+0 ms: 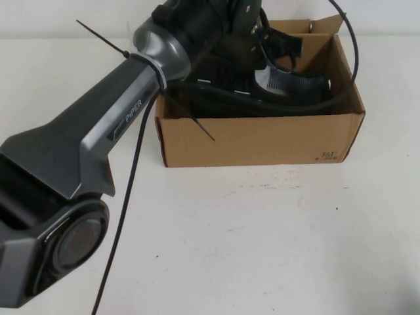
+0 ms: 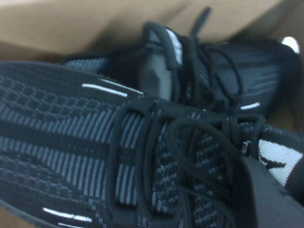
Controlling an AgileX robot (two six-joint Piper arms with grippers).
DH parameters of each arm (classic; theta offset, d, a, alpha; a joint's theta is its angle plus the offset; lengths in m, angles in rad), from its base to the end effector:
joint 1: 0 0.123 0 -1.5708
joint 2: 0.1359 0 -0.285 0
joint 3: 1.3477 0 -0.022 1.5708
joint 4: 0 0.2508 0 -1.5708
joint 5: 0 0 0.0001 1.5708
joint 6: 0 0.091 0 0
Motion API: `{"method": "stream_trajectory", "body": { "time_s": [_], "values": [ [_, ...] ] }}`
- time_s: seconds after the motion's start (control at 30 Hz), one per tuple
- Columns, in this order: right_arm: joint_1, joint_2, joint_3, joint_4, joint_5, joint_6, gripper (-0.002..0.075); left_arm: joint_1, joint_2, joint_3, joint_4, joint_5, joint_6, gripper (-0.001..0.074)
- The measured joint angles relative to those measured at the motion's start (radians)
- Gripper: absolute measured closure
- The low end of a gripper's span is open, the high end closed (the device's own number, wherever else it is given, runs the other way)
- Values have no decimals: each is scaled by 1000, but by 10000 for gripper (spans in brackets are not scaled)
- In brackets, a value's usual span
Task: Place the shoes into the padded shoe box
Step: Place the shoe in the shoe box
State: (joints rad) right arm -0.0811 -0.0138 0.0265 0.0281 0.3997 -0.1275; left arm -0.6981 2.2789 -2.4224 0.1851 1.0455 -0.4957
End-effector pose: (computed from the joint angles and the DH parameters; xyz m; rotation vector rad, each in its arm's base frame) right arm 0.0517 -0.0032 0.1692 -0.0269 1.8973 -0.1140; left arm 0.4032 -0.3194 0.3262 0.2764 2.3752 -0.3383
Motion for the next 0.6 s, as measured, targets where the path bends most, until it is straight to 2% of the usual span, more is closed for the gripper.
{"method": "stream_trajectory", "body": {
  "time_s": [0.6],
  "values": [
    [0, 0, 0, 0, 0, 0, 734, -23, 2, -62, -76, 51, -8, 732]
  ]
}}
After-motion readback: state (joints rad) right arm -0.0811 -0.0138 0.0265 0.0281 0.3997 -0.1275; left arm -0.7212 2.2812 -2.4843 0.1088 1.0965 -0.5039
